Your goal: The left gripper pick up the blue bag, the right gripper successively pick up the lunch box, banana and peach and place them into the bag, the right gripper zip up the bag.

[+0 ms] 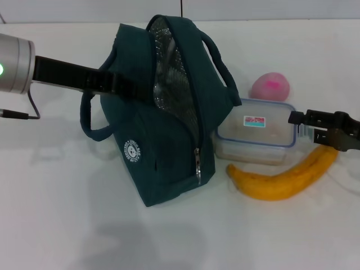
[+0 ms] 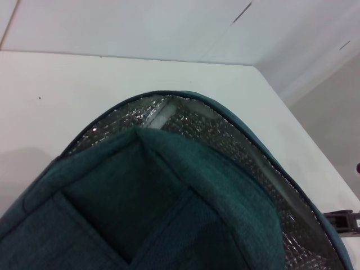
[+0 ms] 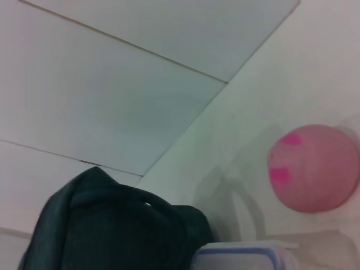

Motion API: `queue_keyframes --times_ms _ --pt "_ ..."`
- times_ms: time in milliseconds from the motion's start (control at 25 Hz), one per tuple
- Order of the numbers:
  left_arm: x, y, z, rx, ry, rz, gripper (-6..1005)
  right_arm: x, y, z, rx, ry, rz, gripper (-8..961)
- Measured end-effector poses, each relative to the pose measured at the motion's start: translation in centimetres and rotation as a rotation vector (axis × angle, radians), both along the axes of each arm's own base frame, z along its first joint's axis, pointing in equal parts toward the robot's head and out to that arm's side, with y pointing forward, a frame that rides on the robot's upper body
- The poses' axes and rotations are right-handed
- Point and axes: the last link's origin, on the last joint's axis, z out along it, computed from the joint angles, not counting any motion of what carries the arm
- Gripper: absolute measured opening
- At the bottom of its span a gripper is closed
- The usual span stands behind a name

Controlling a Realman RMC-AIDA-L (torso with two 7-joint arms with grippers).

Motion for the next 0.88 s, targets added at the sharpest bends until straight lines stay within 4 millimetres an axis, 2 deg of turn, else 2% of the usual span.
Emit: queue_keyframes --times_ms 200,880 --pt "0.0 0.0 0.0 0.000 0.001 0.003 32 -0.3 0.0 0.3 -0.003 0.020 0.009 564" --pt "-0.3 0.0 -0.1 -0.007 -0.004 0.012 32 -1.1 0.0 0.6 0.008 0.073 0.030 240"
